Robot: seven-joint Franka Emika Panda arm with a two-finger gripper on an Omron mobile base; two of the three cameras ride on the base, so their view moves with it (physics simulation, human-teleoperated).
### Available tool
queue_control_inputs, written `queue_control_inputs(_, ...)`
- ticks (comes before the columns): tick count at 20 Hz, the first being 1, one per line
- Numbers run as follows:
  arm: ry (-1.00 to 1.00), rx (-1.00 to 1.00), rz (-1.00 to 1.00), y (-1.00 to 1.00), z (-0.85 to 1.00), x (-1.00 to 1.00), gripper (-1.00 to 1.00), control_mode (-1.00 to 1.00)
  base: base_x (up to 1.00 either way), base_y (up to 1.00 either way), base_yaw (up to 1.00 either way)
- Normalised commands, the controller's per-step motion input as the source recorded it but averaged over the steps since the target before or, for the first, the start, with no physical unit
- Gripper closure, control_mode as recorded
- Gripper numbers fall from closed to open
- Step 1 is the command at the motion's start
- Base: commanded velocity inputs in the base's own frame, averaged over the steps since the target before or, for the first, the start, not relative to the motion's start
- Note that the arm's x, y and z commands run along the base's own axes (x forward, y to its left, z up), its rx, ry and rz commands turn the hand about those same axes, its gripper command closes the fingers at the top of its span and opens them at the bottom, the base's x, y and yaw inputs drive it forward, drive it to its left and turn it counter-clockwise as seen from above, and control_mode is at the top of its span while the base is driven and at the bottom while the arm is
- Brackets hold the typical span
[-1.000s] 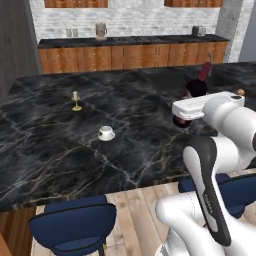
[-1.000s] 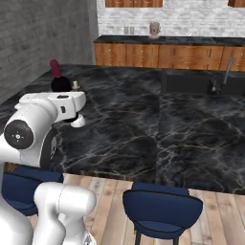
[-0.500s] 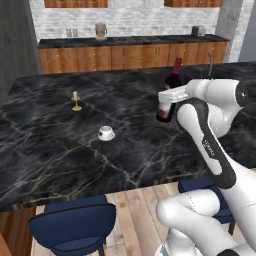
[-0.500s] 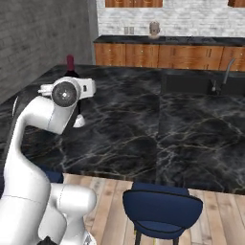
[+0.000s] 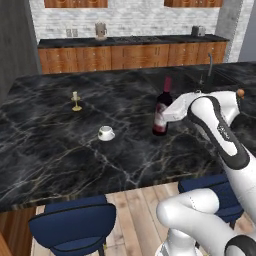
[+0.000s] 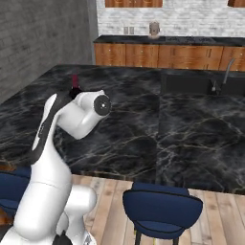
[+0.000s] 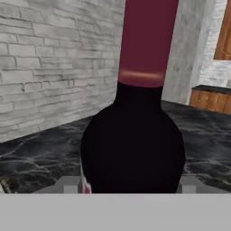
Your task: Open the cabinet directly in front. Then move the wine and the mug to the dining counter with the candle on it.
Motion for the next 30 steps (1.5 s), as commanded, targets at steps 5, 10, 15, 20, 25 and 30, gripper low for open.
queue_control_inputs(5,-0.11,-0.13,0.01,0.26,-0.34,0.98,1.0,-1.0,0.0,0.0,0.0)
queue_control_inputs(10,0.0,-0.03,-0.03,0.01,-0.12,1.0,1.0,-1.0,0.0,0.0,0.0)
queue_control_inputs(15,0.12,0.0,0.0,0.0,-0.02,1.0,1.0,-1.0,0.0,0.0,0.0)
queue_control_inputs(20,0.04,0.0,0.0,0.04,-0.24,0.96,1.0,-1.0,0.0,0.0,0.0)
queue_control_inputs(25,-0.12,0.0,0.0,0.0,-0.42,0.37,1.0,-1.0,0.0,0.0,0.0)
queue_control_inputs(30,-0.31,0.0,0.0,0.0,-0.59,0.01,1.0,-1.0,0.0,0.0,0.0)
